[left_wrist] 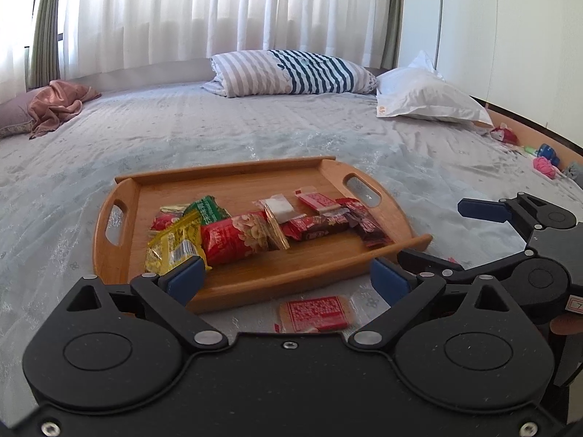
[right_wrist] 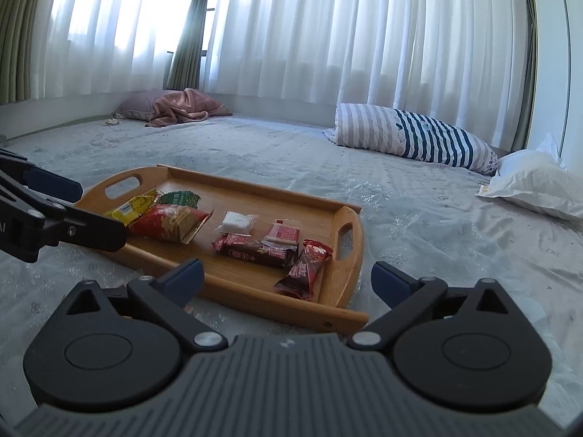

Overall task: Organize snacks
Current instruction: 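Withdraw both open tools from the tray toward the remaining snacks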

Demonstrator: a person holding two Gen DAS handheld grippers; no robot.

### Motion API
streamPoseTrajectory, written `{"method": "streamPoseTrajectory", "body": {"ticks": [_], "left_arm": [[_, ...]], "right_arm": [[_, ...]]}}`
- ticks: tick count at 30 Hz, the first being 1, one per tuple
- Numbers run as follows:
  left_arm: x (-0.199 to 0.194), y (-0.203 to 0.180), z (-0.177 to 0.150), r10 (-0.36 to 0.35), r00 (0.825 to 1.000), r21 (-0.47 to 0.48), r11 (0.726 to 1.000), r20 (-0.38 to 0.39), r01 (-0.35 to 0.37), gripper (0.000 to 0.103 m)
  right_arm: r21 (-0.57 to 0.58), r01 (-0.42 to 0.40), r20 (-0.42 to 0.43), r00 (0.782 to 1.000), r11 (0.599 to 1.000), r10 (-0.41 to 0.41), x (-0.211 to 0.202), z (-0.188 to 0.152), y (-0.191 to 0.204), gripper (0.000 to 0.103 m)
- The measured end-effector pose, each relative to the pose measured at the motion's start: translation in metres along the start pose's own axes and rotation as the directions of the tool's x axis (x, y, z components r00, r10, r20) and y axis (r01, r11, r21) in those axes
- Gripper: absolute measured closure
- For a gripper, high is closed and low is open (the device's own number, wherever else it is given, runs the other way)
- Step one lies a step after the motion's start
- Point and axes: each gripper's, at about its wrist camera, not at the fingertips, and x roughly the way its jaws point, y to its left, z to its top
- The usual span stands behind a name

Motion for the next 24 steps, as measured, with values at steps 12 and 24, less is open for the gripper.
{"method": "streamPoseTrajectory", "body": {"ticks": [12, 24], "left_arm": [[-0.002, 0.002, -0.026, 0.022, 0.999, -0.053, 0.998, -0.034, -0.024, 0.005], [-0.004, -0.007, -0.060, 0.043, 0.998, -0.065, 0.997, -0.054, -0.047, 0.006]], "right_arm": [[0.020, 0.041, -0.033, 0.999, 0.999, -0.040, -0.010, -0.024, -0.008, 0.000], [0.031, 0.064, -0.077, 0.995, 0.997, -0.061, -0.008, -0.045, -0.009, 0.000]]}}
